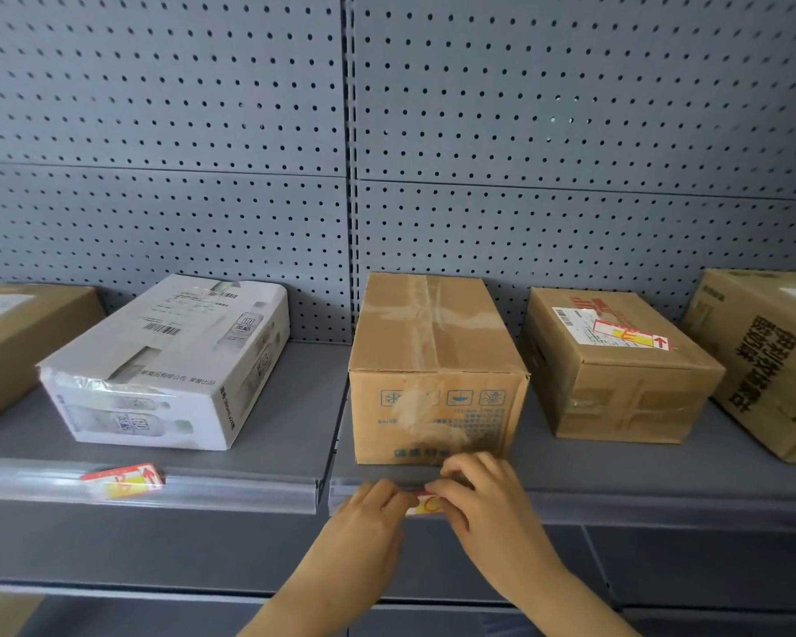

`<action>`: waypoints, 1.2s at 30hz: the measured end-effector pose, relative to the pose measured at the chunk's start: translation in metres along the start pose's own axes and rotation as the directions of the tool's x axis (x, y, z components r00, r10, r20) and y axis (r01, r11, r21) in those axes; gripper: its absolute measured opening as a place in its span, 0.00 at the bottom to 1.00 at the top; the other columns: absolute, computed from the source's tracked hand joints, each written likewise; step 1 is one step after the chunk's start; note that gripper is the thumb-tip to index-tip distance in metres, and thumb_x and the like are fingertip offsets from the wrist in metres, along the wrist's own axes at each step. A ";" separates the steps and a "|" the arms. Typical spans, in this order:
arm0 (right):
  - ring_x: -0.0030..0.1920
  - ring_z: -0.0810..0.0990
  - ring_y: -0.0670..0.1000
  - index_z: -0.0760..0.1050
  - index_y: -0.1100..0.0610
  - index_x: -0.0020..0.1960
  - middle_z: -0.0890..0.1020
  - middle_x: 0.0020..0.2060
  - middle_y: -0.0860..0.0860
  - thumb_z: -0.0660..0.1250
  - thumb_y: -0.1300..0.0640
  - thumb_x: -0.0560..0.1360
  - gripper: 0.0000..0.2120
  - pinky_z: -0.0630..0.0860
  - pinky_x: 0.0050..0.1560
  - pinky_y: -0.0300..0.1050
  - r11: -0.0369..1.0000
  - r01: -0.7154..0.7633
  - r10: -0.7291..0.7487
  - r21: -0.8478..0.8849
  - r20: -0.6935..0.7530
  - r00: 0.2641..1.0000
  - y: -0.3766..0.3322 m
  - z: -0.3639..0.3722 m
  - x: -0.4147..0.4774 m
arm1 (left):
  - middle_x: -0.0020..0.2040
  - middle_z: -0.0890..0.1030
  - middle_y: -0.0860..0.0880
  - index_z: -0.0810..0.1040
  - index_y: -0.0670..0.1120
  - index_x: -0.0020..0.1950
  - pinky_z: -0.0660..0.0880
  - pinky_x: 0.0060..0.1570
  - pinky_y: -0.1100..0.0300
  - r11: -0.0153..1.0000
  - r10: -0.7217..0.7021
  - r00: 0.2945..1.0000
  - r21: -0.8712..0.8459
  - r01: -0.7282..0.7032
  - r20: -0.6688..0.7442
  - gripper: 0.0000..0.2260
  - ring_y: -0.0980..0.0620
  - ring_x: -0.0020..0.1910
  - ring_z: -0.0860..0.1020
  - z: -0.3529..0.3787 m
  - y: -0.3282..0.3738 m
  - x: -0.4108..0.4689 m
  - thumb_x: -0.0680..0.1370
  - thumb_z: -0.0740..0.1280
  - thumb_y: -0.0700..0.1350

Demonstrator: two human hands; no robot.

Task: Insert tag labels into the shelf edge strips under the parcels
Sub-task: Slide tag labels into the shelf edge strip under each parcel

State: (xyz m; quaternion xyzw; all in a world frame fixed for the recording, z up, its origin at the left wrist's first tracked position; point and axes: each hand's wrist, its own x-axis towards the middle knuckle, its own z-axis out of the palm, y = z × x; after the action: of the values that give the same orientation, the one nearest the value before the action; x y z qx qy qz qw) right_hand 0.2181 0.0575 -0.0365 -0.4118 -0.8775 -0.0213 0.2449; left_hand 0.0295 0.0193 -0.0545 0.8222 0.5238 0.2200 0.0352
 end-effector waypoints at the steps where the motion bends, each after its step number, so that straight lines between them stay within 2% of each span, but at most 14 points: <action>1: 0.46 0.73 0.47 0.79 0.48 0.50 0.76 0.45 0.45 0.72 0.56 0.69 0.11 0.72 0.44 0.42 1.000 -0.007 0.007 0.004 0.001 1.000 0.000 0.000 -0.001 | 0.45 0.79 0.50 0.78 0.49 0.53 0.78 0.35 0.57 1.000 -0.002 1.000 -0.003 0.002 -0.002 0.19 0.50 0.41 0.79 -0.002 0.001 0.001 0.63 0.67 0.37; 5: 0.48 0.72 0.45 0.77 0.48 0.51 0.76 0.47 0.43 0.72 0.57 0.68 0.13 0.69 0.47 0.38 1.000 -0.020 0.020 -0.009 0.000 1.000 0.007 -0.012 -0.004 | 0.38 0.79 0.53 0.74 0.53 0.49 0.74 0.29 0.64 0.998 0.059 0.998 0.023 -0.059 0.014 0.21 0.52 0.34 0.79 -0.007 0.010 0.012 0.57 0.67 0.41; 9: 0.48 0.72 0.46 0.77 0.48 0.48 0.77 0.46 0.43 0.71 0.58 0.68 0.11 0.64 0.47 0.37 0.998 -0.047 0.047 -0.038 -0.025 0.999 0.025 -0.038 -0.009 | 0.39 0.80 0.56 0.77 0.55 0.47 0.75 0.30 0.67 0.989 0.140 0.990 0.047 -0.139 -0.024 0.13 0.54 0.36 0.80 -0.016 0.031 0.039 0.64 0.63 0.48; 12: 0.48 0.72 0.45 0.77 0.49 0.48 0.77 0.47 0.43 0.68 0.58 0.70 0.08 0.66 0.47 0.37 0.995 -0.096 0.095 -0.037 -0.048 0.994 0.037 -0.061 -0.014 | 0.45 0.80 0.55 0.78 0.55 0.52 0.79 0.35 0.61 0.982 0.188 0.981 0.024 -0.188 -0.043 0.15 0.52 0.41 0.80 -0.026 0.049 0.064 0.69 0.57 0.50; 16: 0.50 0.72 0.45 0.78 0.48 0.50 0.77 0.48 0.42 0.67 0.57 0.74 0.07 0.71 0.48 0.41 0.983 -0.179 0.175 -0.036 -0.084 0.981 0.053 -0.085 -0.031 | 0.42 0.79 0.57 0.76 0.56 0.48 0.73 0.29 0.64 0.975 0.220 0.969 0.005 -0.221 -0.114 0.09 0.56 0.37 0.78 -0.053 0.062 0.086 0.72 0.58 0.52; 20: 0.49 0.73 0.45 0.78 0.48 0.49 0.77 0.46 0.42 0.68 0.59 0.73 0.08 0.74 0.47 0.44 0.968 -0.249 0.245 -0.016 -0.129 0.961 0.064 -0.101 -0.047 | 0.44 0.81 0.55 0.75 0.54 0.49 0.78 0.36 0.58 0.964 0.253 0.956 -0.041 -0.261 -0.145 0.09 0.54 0.38 0.79 -0.076 0.067 0.102 0.74 0.57 0.51; 22: 0.48 0.73 0.45 0.78 0.48 0.48 0.77 0.45 0.42 0.69 0.59 0.73 0.08 0.75 0.46 0.44 0.961 -0.277 0.271 -0.013 -0.154 0.950 0.068 -0.107 -0.054 | 0.46 0.81 0.55 0.76 0.54 0.52 0.78 0.37 0.57 0.959 0.276 0.948 -0.028 -0.284 -0.156 0.11 0.54 0.39 0.79 -0.084 0.075 0.110 0.75 0.57 0.52; 23: 0.48 0.73 0.44 0.78 0.47 0.48 0.77 0.45 0.42 0.69 0.59 0.73 0.08 0.75 0.47 0.44 0.957 -0.289 0.283 -0.014 -0.164 0.945 0.070 -0.110 -0.057 | 0.47 0.81 0.56 0.76 0.54 0.53 0.78 0.35 0.59 0.956 0.284 0.946 -0.025 -0.292 -0.158 0.10 0.55 0.39 0.79 -0.086 0.080 0.114 0.76 0.59 0.52; 25: 0.49 0.73 0.44 0.78 0.47 0.49 0.77 0.45 0.41 0.68 0.58 0.73 0.08 0.74 0.47 0.44 0.951 -0.309 0.301 -0.020 -0.180 0.937 0.075 -0.117 -0.064 | 0.46 0.81 0.56 0.78 0.53 0.53 0.72 0.30 0.71 0.950 0.309 0.938 0.004 -0.312 -0.158 0.08 0.60 0.37 0.77 -0.087 0.094 0.124 0.75 0.67 0.47; 26: 0.49 0.73 0.43 0.78 0.47 0.49 0.77 0.46 0.41 0.68 0.58 0.73 0.08 0.74 0.47 0.44 0.947 -0.320 0.310 -0.022 -0.190 0.931 0.079 -0.121 -0.068 | 0.45 0.82 0.56 0.79 0.52 0.53 0.72 0.30 0.72 0.946 0.321 0.933 0.005 -0.324 -0.161 0.09 0.62 0.37 0.76 -0.084 0.101 0.130 0.73 0.70 0.44; 29: 0.51 0.71 0.42 0.77 0.46 0.50 0.77 0.47 0.40 0.67 0.57 0.74 0.08 0.73 0.51 0.42 0.930 -0.364 0.349 -0.049 -0.197 0.916 0.099 -0.140 -0.083 | 0.49 0.81 0.54 0.79 0.51 0.55 0.80 0.38 0.57 0.934 0.347 0.928 -0.033 -0.354 -0.135 0.11 0.56 0.44 0.79 -0.069 0.129 0.152 0.73 0.72 0.42; 34: 0.53 0.68 0.39 0.76 0.44 0.52 0.75 0.48 0.38 0.65 0.55 0.75 0.08 0.70 0.55 0.39 0.906 -0.419 0.397 -0.063 -0.219 0.891 0.145 -0.177 -0.117 | 0.48 0.83 0.54 0.79 0.51 0.55 0.80 0.40 0.57 0.911 0.411 0.908 -0.005 -0.413 -0.081 0.13 0.53 0.43 0.81 -0.037 0.185 0.187 0.72 0.73 0.42; 36: 0.52 0.69 0.39 0.76 0.44 0.52 0.75 0.48 0.37 0.65 0.56 0.75 0.08 0.70 0.54 0.39 0.902 -0.426 0.400 -0.066 -0.238 0.885 0.165 -0.193 -0.133 | 0.48 0.83 0.54 0.79 0.51 0.54 0.80 0.37 0.55 0.911 0.410 0.908 -0.004 -0.412 -0.082 0.13 0.51 0.42 0.82 -0.024 0.210 0.200 0.72 0.74 0.42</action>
State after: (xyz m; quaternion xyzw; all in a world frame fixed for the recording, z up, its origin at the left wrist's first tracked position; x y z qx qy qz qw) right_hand 0.4902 0.0258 0.0466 -0.5979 -0.7345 -0.0649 0.3145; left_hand 0.2682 0.0962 0.0923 0.9043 0.3376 0.2604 -0.0240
